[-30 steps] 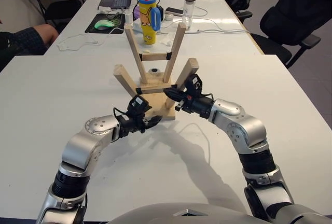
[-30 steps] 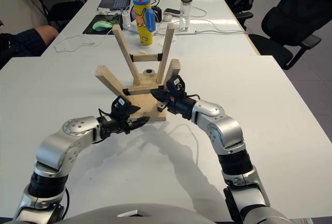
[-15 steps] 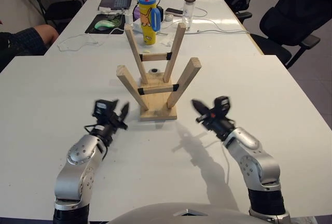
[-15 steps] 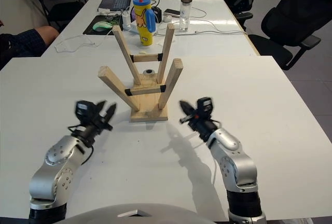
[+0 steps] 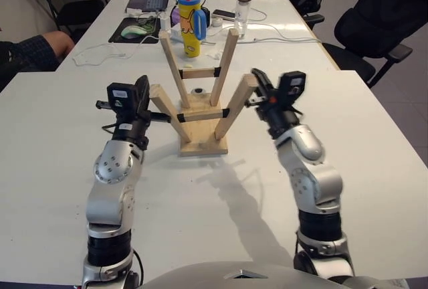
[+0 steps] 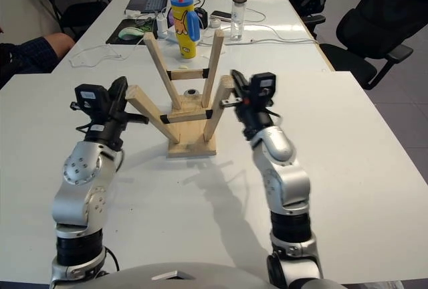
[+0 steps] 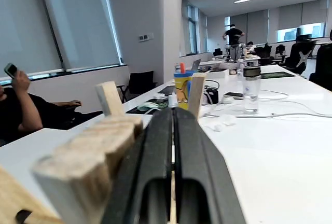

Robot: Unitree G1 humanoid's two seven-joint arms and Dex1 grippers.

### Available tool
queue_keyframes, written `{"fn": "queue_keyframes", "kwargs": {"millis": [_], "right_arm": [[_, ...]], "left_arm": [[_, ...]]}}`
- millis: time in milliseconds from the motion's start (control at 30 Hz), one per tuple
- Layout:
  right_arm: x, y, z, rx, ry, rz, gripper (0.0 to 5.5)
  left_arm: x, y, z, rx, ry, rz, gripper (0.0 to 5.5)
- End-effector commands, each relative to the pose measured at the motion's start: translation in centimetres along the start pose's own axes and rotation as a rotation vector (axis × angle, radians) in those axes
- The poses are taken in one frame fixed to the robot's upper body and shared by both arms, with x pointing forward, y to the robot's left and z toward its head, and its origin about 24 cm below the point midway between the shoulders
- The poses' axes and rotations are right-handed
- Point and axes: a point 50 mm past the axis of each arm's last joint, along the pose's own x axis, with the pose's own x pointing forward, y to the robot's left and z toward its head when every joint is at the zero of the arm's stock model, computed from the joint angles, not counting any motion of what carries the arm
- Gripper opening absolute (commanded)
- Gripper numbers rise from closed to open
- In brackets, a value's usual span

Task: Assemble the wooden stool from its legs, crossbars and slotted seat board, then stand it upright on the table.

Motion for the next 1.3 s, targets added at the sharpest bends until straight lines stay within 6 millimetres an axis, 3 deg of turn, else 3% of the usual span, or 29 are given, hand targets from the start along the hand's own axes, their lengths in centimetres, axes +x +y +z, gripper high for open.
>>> {"fn": "queue_keyframes", "kwargs": {"millis": [33, 100, 167, 300, 367, 433, 567, 667, 733, 833, 967, 1167, 1300], "right_arm": [[-0.3, 2.1, -2.5, 0.021, 0.171, 0.129, 0.00], [-1.2, -1.5, -3.1, -0.062, 0.212, -0.028, 0.00], [-1.8, -3.5, -3.5, -0.094, 0.238, -0.102, 0.00], [-2.0, -4.4, -3.9, -0.111, 0.261, -0.114, 0.00], [-0.9, -4.7, -3.3, -0.071, 0.200, -0.074, 0.00], [0.5, -4.7, -2.5, -0.049, 0.141, 0.001, 0.00], [2.3, -4.4, -1.8, -0.046, 0.083, 0.148, 0.00], [3.3, -3.4, -1.3, -0.066, 0.034, 0.335, 0.00], [3.5, -2.1, -1.2, -0.060, 0.016, 0.469, 0.00], [3.4, 0.1, -1.6, -0.062, 0.035, 0.662, 0.00], [3.0, 3.3, -2.5, -0.032, 0.069, 0.818, 0.00], [2.9, 5.7, -5.6, 0.002, 0.164, 0.705, 0.00], [2.5, 5.7, -7.0, 0.008, 0.237, 0.546, 0.00]], "left_arm": [[0.3, -2.1, -1.0, -0.004, 0.083, -0.126, 0.01], [0.0, 0.2, -1.6, 0.038, 0.114, -0.012, 0.01], [-0.2, 1.5, -1.7, 0.051, 0.115, 0.056, 0.01], [-0.7, 2.9, -1.5, 0.041, 0.089, 0.141, 0.01], [-2.2, 4.6, -4.9, 0.022, 0.263, 0.129, 0.01], [-3.8, 4.8, -7.9, 0.029, 0.449, -0.045, 0.01], [-4.6, 3.7, -9.2, 0.134, 0.614, -0.518, 0.01], [-4.7, 3.2, -9.2, 0.155, 0.702, -0.747, 0.01], [-4.6, 2.6, -9.5, 0.150, 0.729, -0.809, 0.01], [-4.1, 1.7, -10.2, 0.139, 0.755, -0.811, 0.01], [-3.0, 2.1, -11.2, 0.189, 0.780, -0.728, 0.01], [-1.2, 1.9, -11.3, 0.206, 0.740, -0.636, 0.01], [-0.8, 1.5, -11.5, 0.220, 0.717, -0.585, 0.01]]}}
